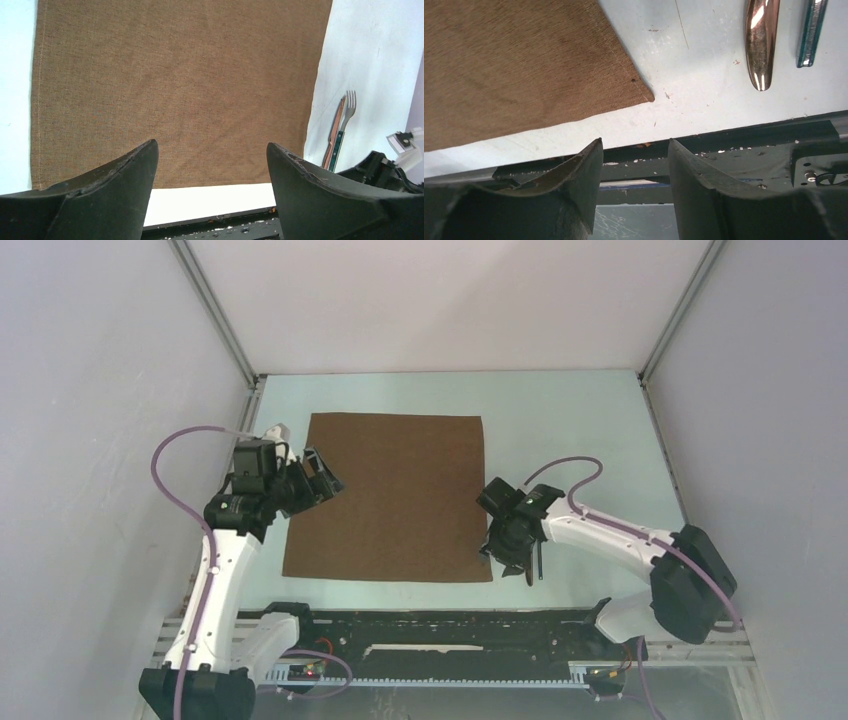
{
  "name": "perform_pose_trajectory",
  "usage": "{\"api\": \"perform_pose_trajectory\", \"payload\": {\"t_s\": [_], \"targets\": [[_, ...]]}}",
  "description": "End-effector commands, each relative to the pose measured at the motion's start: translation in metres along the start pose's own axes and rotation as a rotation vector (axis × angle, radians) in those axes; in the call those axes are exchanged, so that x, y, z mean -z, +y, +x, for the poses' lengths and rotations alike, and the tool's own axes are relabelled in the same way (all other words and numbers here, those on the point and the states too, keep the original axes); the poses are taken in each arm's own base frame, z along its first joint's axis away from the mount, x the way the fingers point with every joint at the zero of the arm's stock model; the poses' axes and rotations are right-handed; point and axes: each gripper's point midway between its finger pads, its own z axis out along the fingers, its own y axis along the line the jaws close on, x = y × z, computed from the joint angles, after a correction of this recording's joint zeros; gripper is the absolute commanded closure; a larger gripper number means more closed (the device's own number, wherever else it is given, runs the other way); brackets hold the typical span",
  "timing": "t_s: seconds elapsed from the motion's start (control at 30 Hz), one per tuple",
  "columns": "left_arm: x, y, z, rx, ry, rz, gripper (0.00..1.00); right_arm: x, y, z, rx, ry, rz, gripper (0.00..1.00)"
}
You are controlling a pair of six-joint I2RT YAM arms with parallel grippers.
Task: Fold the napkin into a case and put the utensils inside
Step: Pick up the flattened napkin from the center of the board.
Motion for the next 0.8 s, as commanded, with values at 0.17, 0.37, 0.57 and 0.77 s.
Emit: {"api": "perform_pose_trajectory", "payload": {"t_s": [0.17,0.37,0.57,0.77], "targets": [[0.010,-0.017,-0.017,-0.103,-0.025,0.071,0.14,-0.034,0.001,0.006,-0.077,0.021,0.102,0.42],[0.009,-0.020,-0.018,-0.123,-0.020,0.090,0.14,-0.050,-0.001,0.015,-0.094,0.081,0.144,0.45],[0.007,-0.023,-0.019,-0.133,-0.013,0.105,0.14,-0.059,-0.006,0.015,-0.114,0.097,0.180,0.45],[0.008,-0.029,-0.020,-0.134,-0.005,0.130,0.14,-0.063,-0.008,0.010,-0.115,0.087,0.215,0.44]]}}
